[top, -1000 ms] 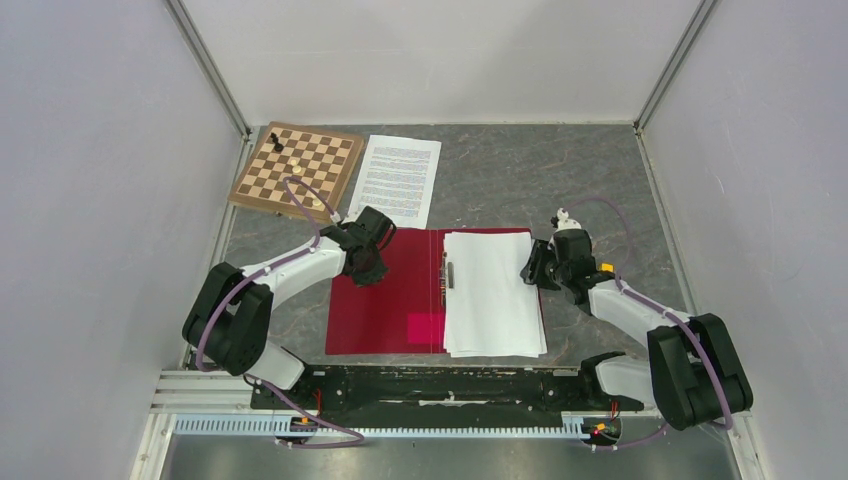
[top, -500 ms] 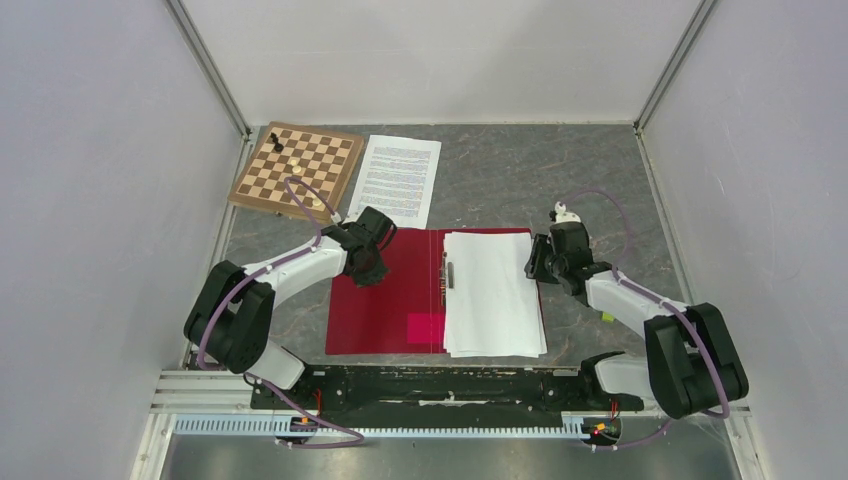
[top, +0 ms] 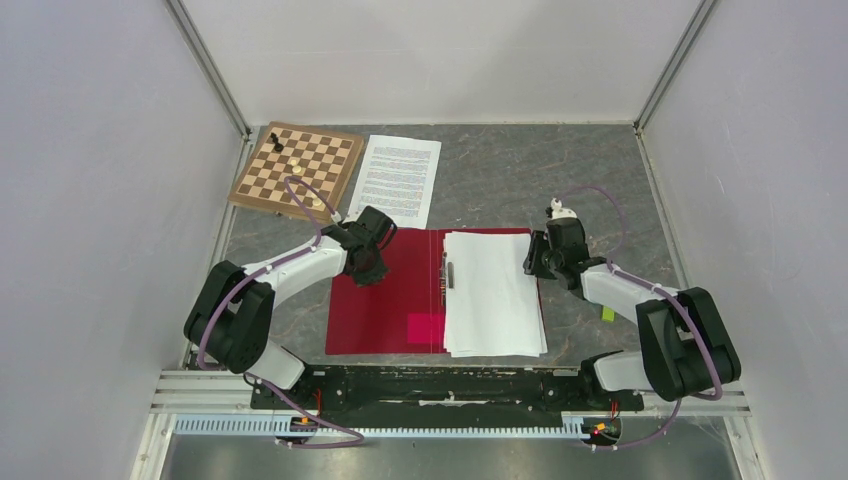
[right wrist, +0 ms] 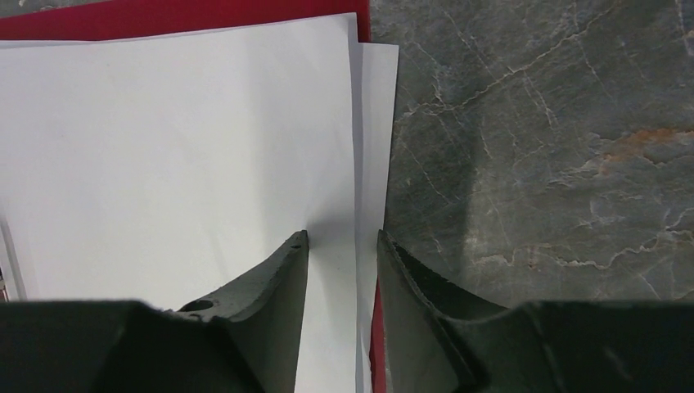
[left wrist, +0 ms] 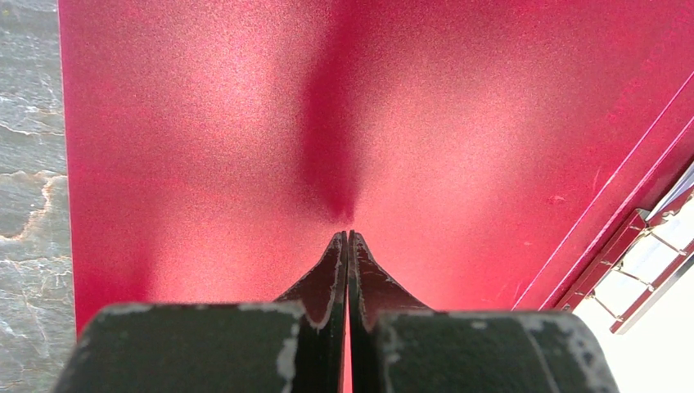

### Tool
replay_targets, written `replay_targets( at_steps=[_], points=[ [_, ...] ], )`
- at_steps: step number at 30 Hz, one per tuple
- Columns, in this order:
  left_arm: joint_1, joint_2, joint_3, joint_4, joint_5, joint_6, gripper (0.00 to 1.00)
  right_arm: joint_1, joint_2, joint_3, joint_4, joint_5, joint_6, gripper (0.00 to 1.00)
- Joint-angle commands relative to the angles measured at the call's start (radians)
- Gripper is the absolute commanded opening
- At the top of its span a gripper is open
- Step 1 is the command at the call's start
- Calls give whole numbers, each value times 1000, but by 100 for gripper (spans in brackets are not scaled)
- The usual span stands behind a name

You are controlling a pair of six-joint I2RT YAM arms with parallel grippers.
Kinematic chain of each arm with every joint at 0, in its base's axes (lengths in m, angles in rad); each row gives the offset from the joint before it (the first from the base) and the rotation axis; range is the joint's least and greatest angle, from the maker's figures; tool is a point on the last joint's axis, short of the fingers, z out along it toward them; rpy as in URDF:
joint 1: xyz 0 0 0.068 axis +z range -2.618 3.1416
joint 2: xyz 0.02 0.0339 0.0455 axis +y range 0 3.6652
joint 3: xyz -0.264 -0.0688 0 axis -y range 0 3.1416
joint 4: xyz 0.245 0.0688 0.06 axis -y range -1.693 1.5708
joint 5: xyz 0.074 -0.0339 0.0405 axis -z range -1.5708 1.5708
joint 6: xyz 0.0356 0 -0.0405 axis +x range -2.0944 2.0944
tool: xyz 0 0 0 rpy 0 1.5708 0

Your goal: Put the files into the folder

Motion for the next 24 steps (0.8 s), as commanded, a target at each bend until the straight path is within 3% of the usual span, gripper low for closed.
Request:
replay_targets(
  at_steps=[1, 18, 24],
  points=[
    [-4, -2, 36, 4, -6, 27, 3, 2, 22, 36, 54, -34, 2, 37],
    [-4, 11, 44, 7, 1, 28, 3, 42, 38, 71, 49, -8, 8, 25],
    [-3, 14, 66, 4, 7, 44, 5, 43, 36, 75, 14, 35, -2, 32]
  ],
)
